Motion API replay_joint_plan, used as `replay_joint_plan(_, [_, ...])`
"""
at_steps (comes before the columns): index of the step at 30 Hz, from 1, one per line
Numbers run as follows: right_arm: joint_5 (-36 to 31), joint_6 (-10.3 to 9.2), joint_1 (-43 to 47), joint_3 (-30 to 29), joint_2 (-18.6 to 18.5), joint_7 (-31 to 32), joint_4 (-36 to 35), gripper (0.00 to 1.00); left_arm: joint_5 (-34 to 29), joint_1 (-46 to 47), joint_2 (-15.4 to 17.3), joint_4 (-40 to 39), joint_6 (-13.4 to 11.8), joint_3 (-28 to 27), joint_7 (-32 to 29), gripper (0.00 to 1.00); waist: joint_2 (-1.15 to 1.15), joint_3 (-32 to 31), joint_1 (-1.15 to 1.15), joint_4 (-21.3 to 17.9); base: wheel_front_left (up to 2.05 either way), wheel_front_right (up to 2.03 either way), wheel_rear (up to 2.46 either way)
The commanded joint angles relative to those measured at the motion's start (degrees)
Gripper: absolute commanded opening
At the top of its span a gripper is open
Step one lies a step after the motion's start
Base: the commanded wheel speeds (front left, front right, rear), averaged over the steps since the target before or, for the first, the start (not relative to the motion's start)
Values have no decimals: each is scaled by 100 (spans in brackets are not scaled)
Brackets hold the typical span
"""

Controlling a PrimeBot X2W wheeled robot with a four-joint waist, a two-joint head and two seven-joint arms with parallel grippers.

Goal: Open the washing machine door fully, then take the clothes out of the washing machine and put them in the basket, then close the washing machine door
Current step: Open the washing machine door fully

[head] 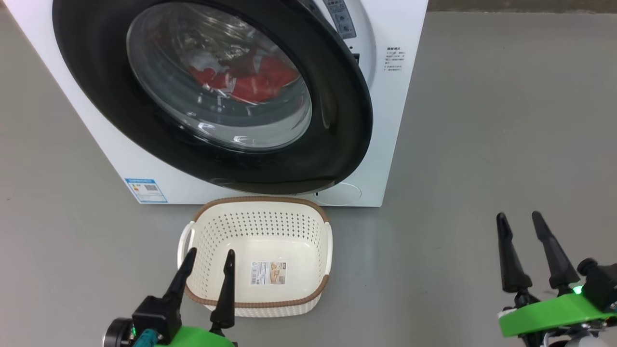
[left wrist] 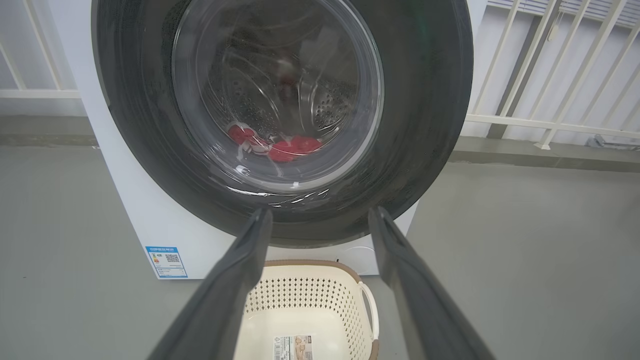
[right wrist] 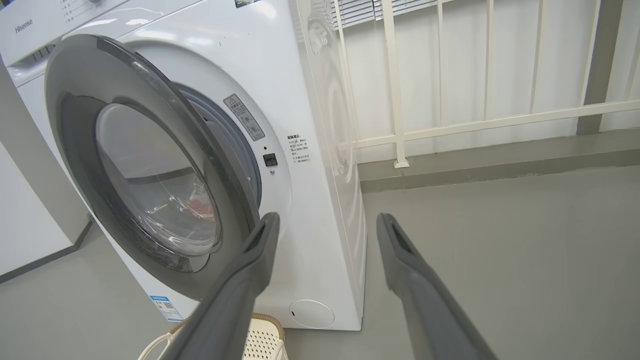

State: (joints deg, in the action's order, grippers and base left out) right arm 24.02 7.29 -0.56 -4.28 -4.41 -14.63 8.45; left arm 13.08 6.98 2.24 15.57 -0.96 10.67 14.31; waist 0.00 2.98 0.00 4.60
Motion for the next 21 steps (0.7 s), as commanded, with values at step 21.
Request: replay_joint_plan(21, [-826, 20, 341, 280, 152, -37, 766, 100, -103, -166, 64, -44, -21, -185, 69, 100, 0, -217, 0, 16, 0, 0, 0])
